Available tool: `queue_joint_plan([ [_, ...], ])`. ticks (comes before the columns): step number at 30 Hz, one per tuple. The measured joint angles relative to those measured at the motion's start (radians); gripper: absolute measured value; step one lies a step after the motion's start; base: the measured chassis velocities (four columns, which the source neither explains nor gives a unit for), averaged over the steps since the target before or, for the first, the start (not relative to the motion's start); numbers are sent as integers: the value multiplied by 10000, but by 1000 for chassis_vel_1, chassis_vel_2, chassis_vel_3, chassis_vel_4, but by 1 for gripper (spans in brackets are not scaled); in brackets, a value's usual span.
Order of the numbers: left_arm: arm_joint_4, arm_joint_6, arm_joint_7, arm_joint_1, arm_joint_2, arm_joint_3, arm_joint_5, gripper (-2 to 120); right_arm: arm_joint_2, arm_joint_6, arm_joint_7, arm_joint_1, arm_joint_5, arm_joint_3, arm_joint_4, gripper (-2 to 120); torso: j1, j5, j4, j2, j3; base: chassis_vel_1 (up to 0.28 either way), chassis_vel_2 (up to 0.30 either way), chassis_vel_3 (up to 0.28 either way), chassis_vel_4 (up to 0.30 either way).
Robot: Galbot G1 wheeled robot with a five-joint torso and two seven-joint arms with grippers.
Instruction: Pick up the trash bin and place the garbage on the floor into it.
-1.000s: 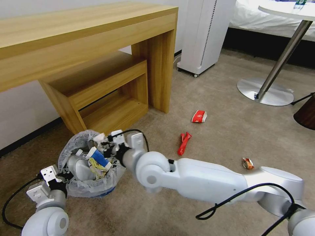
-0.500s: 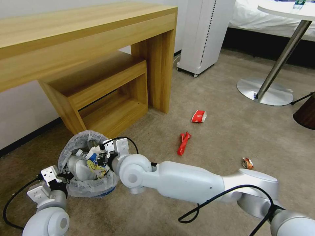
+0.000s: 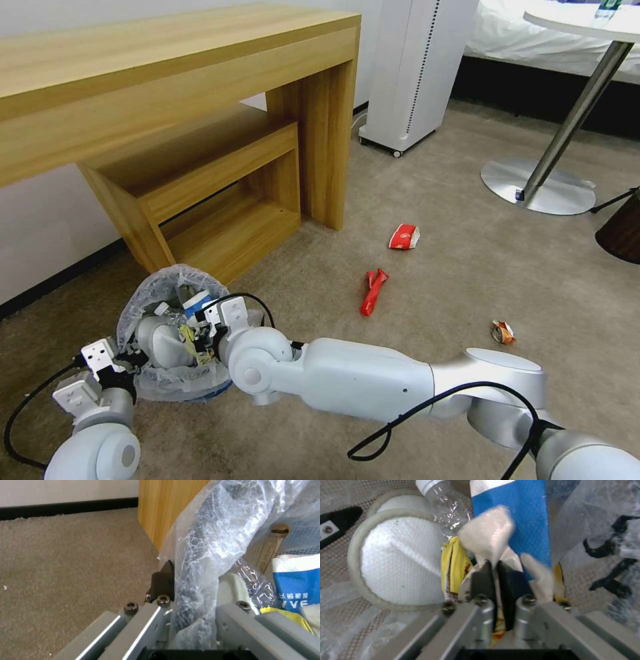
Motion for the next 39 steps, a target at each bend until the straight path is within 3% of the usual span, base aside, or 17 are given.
queue_joint_plan([
  [17, 32, -20, 35, 1, -49, 48, 72, 1, -725, 536, -926, -2, -866, 218, 921, 67, 0, 1, 0, 0, 0, 0, 0, 0, 0],
  [20, 72, -14, 34, -25, -47, 39, 72, 1, -1161, 1552, -1951, -139, -2214, 384, 1230, 82, 0, 1, 1, 0, 0, 0, 0, 0, 0],
  [21, 72, -14, 34, -25, -47, 39, 72, 1, -1161, 1552, -1951, -139, -2214, 384, 1230, 82, 0, 1, 1, 0, 0, 0, 0, 0, 0],
  [24, 132, 9, 17, -44, -12, 19, 69, 1, -1953, 2689, -2973, -597, -3393, 1249, 1760, 95, 0, 2, 0, 0, 0, 0, 0, 0, 0],
  [29, 187, 31, 7, -77, 1, 23, 67, 1, -3067, 3392, -3163, -1153, -4203, 2133, 2178, 100, 0, 3, -1, 0, 0, 0, 0, 0, 0],
  [33, 229, 33, 7, -95, -18, 29, 90, 1, -3937, 3615, -3234, -1915, -4589, 3524, 2539, 100, 0, 3, -3, 0, 0, 0, 0, 0, 0],
  [39, 119, 32, 11, -4, -100, -86, 104, 1, -4129, 3913, -3384, -2359, -5089, 4542, 2596, 100, 0, 3, 0, 0, 0, 0, 0, 0, 0],
])
